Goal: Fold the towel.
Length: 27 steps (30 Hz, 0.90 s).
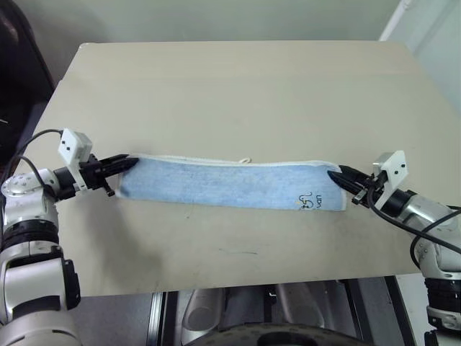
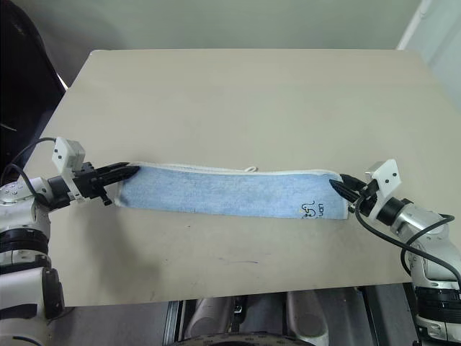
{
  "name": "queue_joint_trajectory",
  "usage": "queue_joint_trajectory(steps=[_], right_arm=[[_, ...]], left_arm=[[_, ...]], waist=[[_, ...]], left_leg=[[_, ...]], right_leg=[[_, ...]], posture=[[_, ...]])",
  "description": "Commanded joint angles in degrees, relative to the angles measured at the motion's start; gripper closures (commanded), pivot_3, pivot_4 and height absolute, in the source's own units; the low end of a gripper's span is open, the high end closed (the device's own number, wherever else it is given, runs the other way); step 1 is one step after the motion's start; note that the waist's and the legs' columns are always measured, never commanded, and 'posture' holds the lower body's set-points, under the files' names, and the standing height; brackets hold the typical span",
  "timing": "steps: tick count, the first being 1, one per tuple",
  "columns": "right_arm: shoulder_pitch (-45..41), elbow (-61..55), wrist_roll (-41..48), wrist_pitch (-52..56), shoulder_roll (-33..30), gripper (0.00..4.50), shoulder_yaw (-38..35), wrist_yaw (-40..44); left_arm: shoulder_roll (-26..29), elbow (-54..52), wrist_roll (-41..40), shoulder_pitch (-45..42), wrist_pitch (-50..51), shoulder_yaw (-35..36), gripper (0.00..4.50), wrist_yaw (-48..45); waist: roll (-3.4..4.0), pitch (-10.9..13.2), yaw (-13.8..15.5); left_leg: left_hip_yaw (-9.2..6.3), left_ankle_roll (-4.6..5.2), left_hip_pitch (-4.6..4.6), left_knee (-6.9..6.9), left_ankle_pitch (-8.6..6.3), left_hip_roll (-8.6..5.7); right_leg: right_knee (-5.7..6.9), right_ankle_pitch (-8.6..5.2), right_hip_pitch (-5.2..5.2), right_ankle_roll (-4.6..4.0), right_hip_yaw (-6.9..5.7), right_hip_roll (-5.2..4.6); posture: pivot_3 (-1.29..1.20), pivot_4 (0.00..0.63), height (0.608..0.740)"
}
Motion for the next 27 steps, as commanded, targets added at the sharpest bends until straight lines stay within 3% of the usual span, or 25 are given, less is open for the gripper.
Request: queue_joint_trajectory(steps=[1,7,9,18,24,27], right_arm=[[-1.2,-0.4,0.2,-1.5,-0.6,2.2,-0.5,1.2],[-2.1,0.0,1.1,-1.3,-0.7,0.07,-1.7,1.3],[-2.6,-0.1,1.9,-0.5,-0.7,0.0,-2.7,0.7],[-3.5,-4.8,15.3,15.0,-0.6,0.0,-10.8,-3.9],[-4.1,-11.9,38.7,35.6,0.2,0.0,-15.1,-15.1],[-4.0,-11.3,51.3,42.6,-0.5,0.0,-15.6,-22.0]], left_arm=[[-0.1,0.2,-0.2,-0.9,-1.5,1.2,2.78,1.7],[-1.3,-0.3,-1.2,-1.3,-4.1,2.7,0.63,4.9],[-1.6,-0.5,-1.7,-1.6,-5.0,3.6,0.01,6.1],[-2.6,0.4,-3.0,-5.5,-12.0,7.8,0.01,13.1],[-5.3,-20.3,-12.6,-1.9,8.0,4.7,0.01,3.4],[-6.5,-33.4,-16.9,2.3,17.7,2.4,0.01,2.6]], waist=[[0.0,0.0,0.0],[0.0,0.0,0.1],[0.0,0.0,0.1],[0.0,0.0,0.2],[-0.09,0.0,0.2],[-0.1,0.0,0.2]], left_leg=[[0.0,0.0,0.0,0.0,0.0,0.0],[0.0,0.0,0.0,0.0,0.01,0.0],[0.0,0.0,0.0,0.0,0.01,0.0],[0.04,0.01,-0.01,0.0,0.07,-0.03],[0.04,0.03,-0.09,0.0,0.11,-0.08],[0.09,-0.11,-0.09,0.0,0.17,-0.09]], right_leg=[[0.0,0.0,0.0,0.0,0.0,0.0],[0.0,0.0,0.02,0.0,-0.01,0.0],[0.0,0.0,0.01,0.01,0.0,0.0],[-0.01,-0.03,0.05,0.09,0.0,0.0],[-0.02,-0.07,0.05,0.16,0.0,0.01],[-0.09,-0.44,0.07,0.77,0.02,0.01]], posture=[[0.0,0.15,0.703],[0.0,0.15,0.703],[0.0,0.15,0.703],[0.0,0.15,0.703],[0.0,0.15,0.703],[0.0,0.15,0.703]])
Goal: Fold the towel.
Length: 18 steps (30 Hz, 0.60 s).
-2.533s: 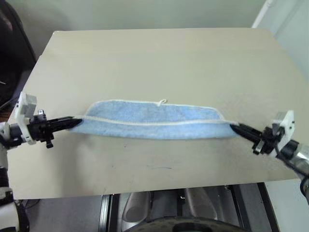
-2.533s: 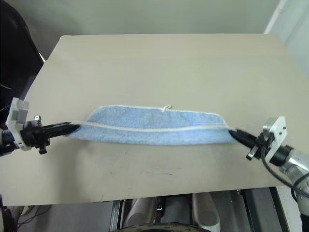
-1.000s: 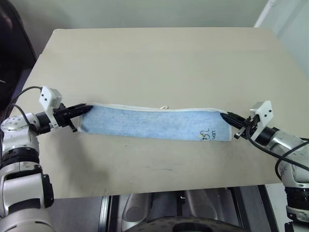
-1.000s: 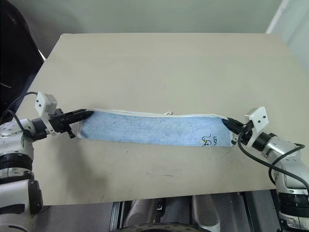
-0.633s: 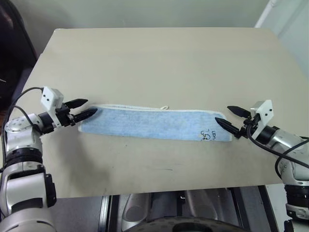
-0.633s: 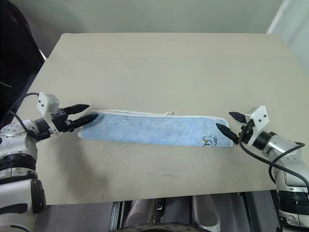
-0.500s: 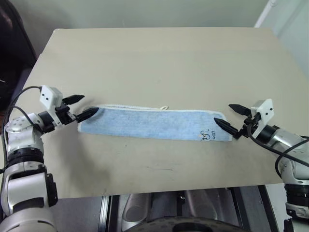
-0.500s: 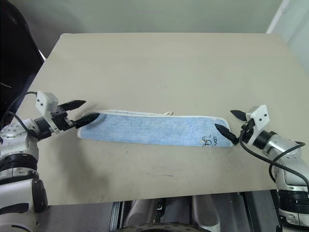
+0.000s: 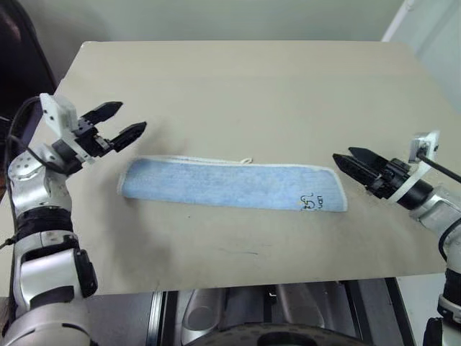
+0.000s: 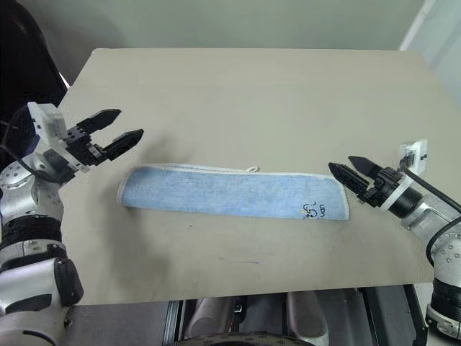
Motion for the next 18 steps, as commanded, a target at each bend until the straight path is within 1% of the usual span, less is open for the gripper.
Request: queue_joint_trajectory(steps=[1,2,4,7,10,12,16,18], right_arm=[[0.3,-1.1,13.8,6.8,-0.9,0.0,-1.7,-7.8],[0.7,-1.0,16.3,7.7,-1.2,0.0,-1.4,-9.8],[2.2,-0.3,24.0,8.4,-1.3,0.0,-0.5,-15.3],[6.0,-1.3,34.5,6.8,-2.4,0.0,1.1,-22.2],[10.7,-2.5,42.0,5.3,-4.5,0.0,2.4,-25.9],[15.0,-3.7,43.7,5.3,-6.3,0.0,2.7,-26.1],[23.4,-5.1,43.3,5.3,-9.0,0.0,1.2,-23.8],[26.2,-4.9,43.8,5.0,-10.0,0.0,0.7,-23.1]], left_arm=[[-0.6,-13.3,-5.3,3.3,9.9,-2.2,0.01,-1.3],[-0.6,-15.8,-6.0,4.3,11.8,-2.8,0.01,-1.3],[-0.3,-20.4,-6.7,6.9,14.7,-4.7,0.01,-2.4],[0.1,-24.6,-6.2,9.9,15.6,-6.6,0.01,-3.8],[0.2,-27.8,-5.2,12.2,15.0,-8.3,0.01,-4.1],[0.0,-30.3,-2.5,14.0,13.4,-10.5,0.01,-3.1],[0.9,-36.8,-1.3,15.8,18.7,-13.7,0.01,0.6],[2.2,-39.3,2.2,16.0,17.8,-16.0,0.01,1.9]], waist=[[0.0,0.0,0.0],[0.0,0.0,0.0],[0.0,0.0,0.0],[0.0,0.0,0.0],[0.0,0.0,0.1],[0.0,0.0,0.2],[0.0,0.0,0.4],[-0.01,0.0,0.3]], left_leg=[[0.01,-0.02,0.01,0.0,0.01,-0.03],[0.02,-0.03,0.0,0.0,0.0,-0.02],[0.0,-0.07,0.0,0.0,-0.03,0.01],[-0.04,-0.07,0.02,-0.01,-0.13,0.03],[-0.06,0.13,0.01,-0.01,-0.29,0.03],[-0.07,0.13,0.01,-0.01,-0.32,0.02],[-0.13,-0.49,-0.02,0.0,-0.77,0.02],[-0.13,-0.57,-0.03,0.0,-0.83,0.02]], right_leg=[[0.0,-0.06,0.02,0.09,0.03,-0.01],[-0.03,-0.06,0.01,0.1,0.04,-0.01],[-0.03,-0.08,0.0,0.12,0.05,-0.02],[-0.02,-0.12,-0.01,0.09,0.05,-0.02],[-0.01,-0.15,-0.01,0.13,0.05,-0.02],[-0.02,-0.15,0.0,0.14,0.06,-0.02],[-0.1,-0.19,0.06,0.2,0.06,-0.03],[-0.16,-0.19,0.07,0.19,0.06,-0.03]], posture=[[0.0,0.15,0.703],[0.0,0.15,0.703],[0.0,0.15,0.703],[0.0,0.15,0.703],[0.0,0.15,0.703],[0.0,0.15,0.703],[0.0,0.15,0.703],[0.0,0.15,0.703]])
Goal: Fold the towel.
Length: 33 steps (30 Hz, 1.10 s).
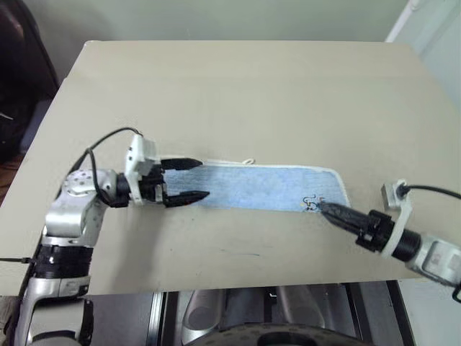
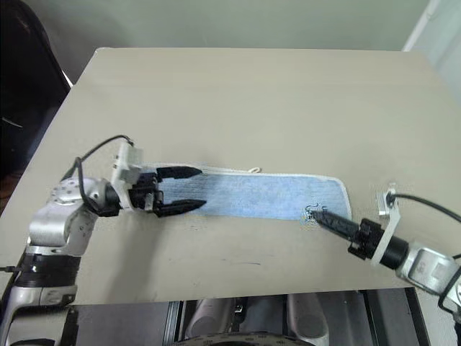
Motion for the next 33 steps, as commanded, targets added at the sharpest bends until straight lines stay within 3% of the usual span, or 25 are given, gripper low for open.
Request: queue_joint_trajectory(steps=[1,4,18,33], right_arm=[[2.9,-1.4,2.3,-1.0,-1.8,0.0,-2.3,2.6],[4.2,-0.7,0.4,-1.1,-2.6,0.0,-1.8,4.5],[-2.9,11.1,-4.5,-4.7,2.4,0.0,1.3,1.7],[-10.2,16.9,-6.6,-5.1,7.0,0.0,2.9,-2.4]], left_arm=[[2.0,-5.6,4.0,-0.4,-0.4,-2.3,0.01,2.7],[0.2,-6.4,3.6,-2.0,2.9,-2.6,0.01,7.0],[0.0,-5.6,6.2,0.1,-1.1,-4.8,0.01,6.0],[0.4,-6.4,5.8,-0.1,-0.5,-4.4,0.01,6.6]], waist=[[0.0,0.0,0.0],[0.01,0.0,-0.2],[0.01,0.0,-0.3],[-0.19,-0.1,-1.2]], left_leg=[[0.01,-0.01,-0.01,0.0,-0.02,0.0],[0.02,-0.01,0.0,0.0,-0.04,0.0],[0.03,0.47,0.04,0.0,0.02,0.01],[0.02,0.17,0.5,0.01,-0.23,0.07]], right_leg=[[-0.02,0.0,0.0,0.0,0.01,0.0],[-0.05,0.0,0.01,0.0,0.02,0.0],[-0.13,-0.03,0.03,0.05,0.02,0.0],[-0.72,0.03,0.62,-0.03,0.01,0.03]], posture=[[0.0,0.15,0.703],[0.0,0.15,0.703],[0.0,0.15,0.703],[0.0,0.15,0.703]])
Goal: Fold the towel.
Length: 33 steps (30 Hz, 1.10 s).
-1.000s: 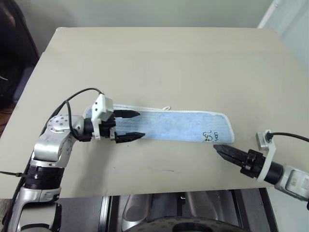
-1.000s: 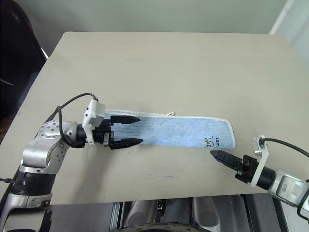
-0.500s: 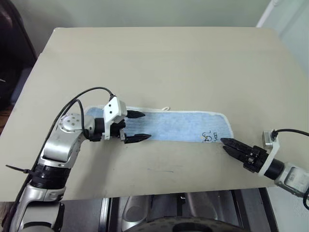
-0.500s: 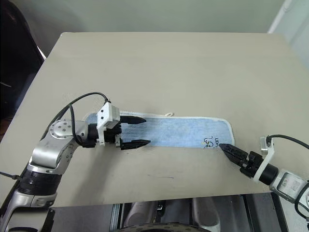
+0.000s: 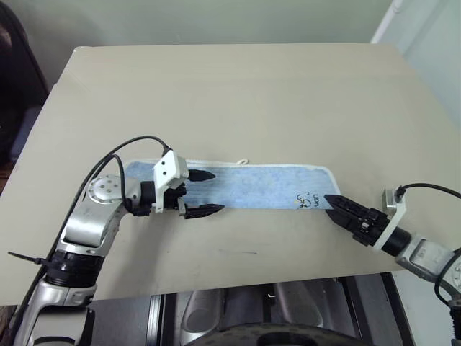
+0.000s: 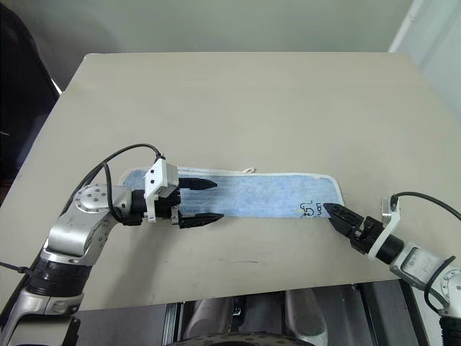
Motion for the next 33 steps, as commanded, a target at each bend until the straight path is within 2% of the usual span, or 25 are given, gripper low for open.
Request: queue_joint_trajectory(steps=[1,7,21,26,33], right_arm=[[-1.7,2.1,-1.1,-1.5,1.0,0.0,-0.3,-3.3],[-2.2,2.0,0.2,-1.8,2.0,0.0,-1.4,-5.6],[0.7,0.6,2.7,-1.4,0.5,4.45,-3.8,-6.7],[2.9,-1.2,3.8,0.0,-1.4,4.45,-4.8,-4.5],[3.4,-4.5,-2.6,-2.4,-2.1,4.45,-6.1,-1.3]], left_arm=[[0.7,-1.7,-0.1,-1.2,0.0,0.8,0.01,0.3],[0.1,-1.7,-0.5,-1.6,0.4,0.7,0.01,0.6],[-0.3,0.0,0.4,-2.6,-0.8,0.1,0.0,0.5],[-0.4,1.4,0.7,-3.1,-1.5,0.0,0.0,0.1],[-0.9,2.3,1.0,-3.9,-2.0,-0.1,0.0,0.0]], waist=[[0.0,0.0,0.0],[0.0,0.0,0.0],[0.03,0.0,0.5],[0.04,0.0,1.2],[0.04,0.0,1.6]], left_leg=[[0.0,0.01,0.0,0.0,0.0,0.0],[0.0,0.02,-0.02,0.01,0.01,0.0],[0.02,-0.02,-0.22,-0.02,-0.3,-0.01],[0.06,0.15,-0.25,-0.01,-0.44,-0.06],[0.08,0.28,-0.29,-0.01,-0.59,-0.06]], right_leg=[[-0.02,0.01,0.0,-0.01,0.01,0.0],[-0.03,0.05,-0.01,-0.07,0.03,0.0],[-0.06,0.18,-0.2,0.08,0.01,-0.01],[-0.25,0.18,-0.11,0.07,0.02,-0.09],[-0.34,0.22,-0.12,-0.14,0.01,-0.09]], posture=[[0.0,0.15,0.703],[0.0,0.15,0.703],[0.0,0.15,0.703],[0.0,0.15,0.703],[0.0,0.15,0.703]])
